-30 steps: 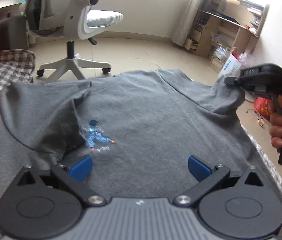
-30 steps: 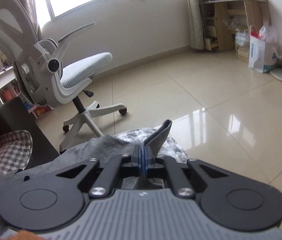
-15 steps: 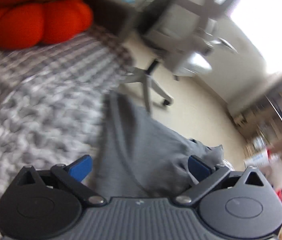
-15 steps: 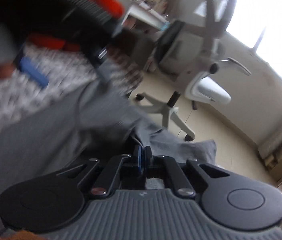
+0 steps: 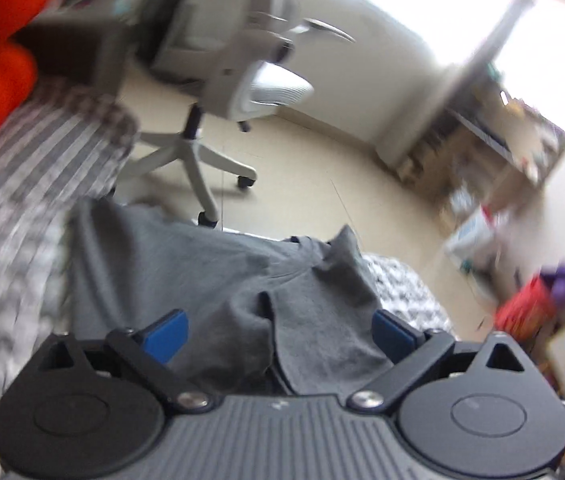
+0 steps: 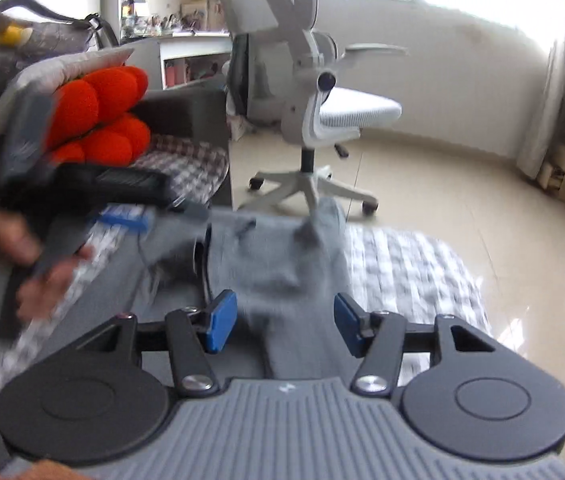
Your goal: Fold clothes
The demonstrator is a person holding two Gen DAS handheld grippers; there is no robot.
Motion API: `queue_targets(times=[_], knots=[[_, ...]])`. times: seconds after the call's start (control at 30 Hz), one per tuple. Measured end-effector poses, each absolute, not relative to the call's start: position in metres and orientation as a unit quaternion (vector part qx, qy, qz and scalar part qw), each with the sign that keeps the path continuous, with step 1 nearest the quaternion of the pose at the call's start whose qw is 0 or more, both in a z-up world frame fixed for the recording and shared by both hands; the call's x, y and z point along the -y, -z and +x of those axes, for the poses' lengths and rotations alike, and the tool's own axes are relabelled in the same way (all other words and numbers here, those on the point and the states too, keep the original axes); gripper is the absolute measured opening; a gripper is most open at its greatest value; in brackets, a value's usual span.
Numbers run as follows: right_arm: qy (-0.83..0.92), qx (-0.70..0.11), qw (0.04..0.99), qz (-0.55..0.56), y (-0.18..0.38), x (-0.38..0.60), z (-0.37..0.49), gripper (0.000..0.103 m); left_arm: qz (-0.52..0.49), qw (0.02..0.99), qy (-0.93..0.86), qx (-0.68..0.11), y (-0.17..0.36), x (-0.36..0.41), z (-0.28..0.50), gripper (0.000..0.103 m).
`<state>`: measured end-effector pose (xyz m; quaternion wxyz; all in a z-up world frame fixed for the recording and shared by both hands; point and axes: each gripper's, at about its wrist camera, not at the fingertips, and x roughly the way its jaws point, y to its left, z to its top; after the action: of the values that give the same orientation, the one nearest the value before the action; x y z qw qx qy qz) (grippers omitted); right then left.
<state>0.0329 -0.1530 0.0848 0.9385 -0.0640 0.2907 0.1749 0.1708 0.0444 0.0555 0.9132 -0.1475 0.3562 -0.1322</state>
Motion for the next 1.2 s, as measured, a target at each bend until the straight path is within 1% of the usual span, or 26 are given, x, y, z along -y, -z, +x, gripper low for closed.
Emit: queue_targets(times=[0.07,0.1,0.13,0.2,0.23,0.3,0.33,0.37,0.4,0.5,0.57,0.6,0.63,0.67,0.7,0.73,0.8,0.9,1.0,1.03,1.1,1.17,1.2], knots=[[-0.187,-0.299,0.932,-0.090,-0.077,0.152,0.020,0.058,-0.126,0.912,0.136,-0.365,-0.052,-0.034,0.182,0.091],[-0.198,-0.297,0.928,-0.108,-0.072,0.149,0.016,0.058,-0.119,0.910,0.135,-0.373,-0.048,-0.030,0.188,0.084],[-0.207,-0.293,0.924,-0.130,-0.066,0.144,0.013,0.058,-0.116,0.907,0.134,-0.382,-0.042,-0.028,0.192,0.079],[-0.223,-0.283,0.916,-0.174,-0.054,0.135,0.007,0.058,-0.114,0.900,0.131,-0.399,-0.031,-0.023,0.200,0.061],[-0.228,-0.274,0.913,-0.198,-0.049,0.129,0.007,0.057,-0.120,0.896,0.129,-0.407,-0.026,-0.021,0.202,0.055],[-0.238,-0.256,0.904,-0.245,-0.039,0.117,0.008,0.054,-0.134,0.893,0.130,-0.410,-0.023,-0.024,0.203,0.038],[-0.243,-0.246,0.899,-0.268,-0.033,0.111,0.008,0.053,-0.142,0.892,0.131,-0.409,-0.023,-0.026,0.203,0.031],[-0.249,-0.235,0.894,-0.289,-0.029,0.105,0.010,0.052,-0.149,0.891,0.133,-0.407,-0.023,-0.028,0.202,0.016],[-0.256,-0.221,0.891,-0.302,-0.027,0.096,0.016,0.050,-0.157,0.890,0.135,-0.406,-0.023,-0.030,0.202,0.011],[-0.267,-0.210,0.879,-0.336,-0.014,0.075,0.041,0.049,-0.183,0.886,0.141,-0.402,-0.022,-0.038,0.201,0.011],[-0.269,-0.216,0.864,-0.367,-0.003,0.065,0.055,0.041,-0.229,0.871,0.152,-0.407,-0.018,-0.049,0.203,0.012],[-0.271,-0.224,0.858,-0.375,0.001,0.065,0.059,0.020,-0.255,0.862,0.158,-0.409,-0.015,-0.055,0.205,0.012],[-0.273,-0.232,0.851,-0.383,0.005,0.065,0.063,0.013,-0.280,0.851,0.163,-0.412,-0.012,-0.061,0.207,0.013],[-0.274,-0.238,0.849,-0.383,0.006,0.066,0.067,0.012,-0.299,0.842,0.163,-0.417,-0.008,-0.066,0.208,0.016],[-0.275,-0.241,0.856,-0.364,0.001,0.069,0.070,0.009,-0.312,0.836,0.159,-0.422,-0.006,-0.071,0.209,0.021],[-0.274,-0.241,0.866,-0.342,-0.005,0.073,0.073,0.008,-0.322,0.831,0.154,-0.426,-0.005,-0.075,0.209,0.025],[-0.265,-0.241,0.898,-0.257,-0.025,0.086,0.083,0.008,-0.341,0.824,0.143,-0.430,-0.007,-0.081,0.209,0.043],[-0.241,-0.243,0.931,-0.129,-0.053,0.111,0.099,0.008,-0.390,0.808,0.117,-0.427,-0.012,-0.089,0.200,0.046],[-0.229,-0.236,0.942,-0.064,-0.068,0.126,0.104,0.008,-0.414,0.793,0.118,-0.432,-0.015,-0.083,0.189,0.050],[-0.230,-0.235,0.943,-0.054,-0.070,0.127,0.105,0.008,-0.418,0.788,0.123,-0.434,-0.016,-0.079,0.186,0.051],[-0.231,-0.234,0.944,-0.044,-0.071,0.127,0.107,0.008,-0.432,0.779,0.136,-0.434,-0.017,-0.071,0.182,0.058],[-0.230,-0.234,0.943,-0.047,-0.070,0.123,0.102,0.008,-0.443,0.772,0.147,-0.432,-0.017,-0.062,0.181,0.061],[-0.229,-0.234,0.943,-0.049,-0.069,0.121,0.100,0.008,-0.443,0.771,0.149,-0.434,-0.016,-0.056,0.182,0.061]])
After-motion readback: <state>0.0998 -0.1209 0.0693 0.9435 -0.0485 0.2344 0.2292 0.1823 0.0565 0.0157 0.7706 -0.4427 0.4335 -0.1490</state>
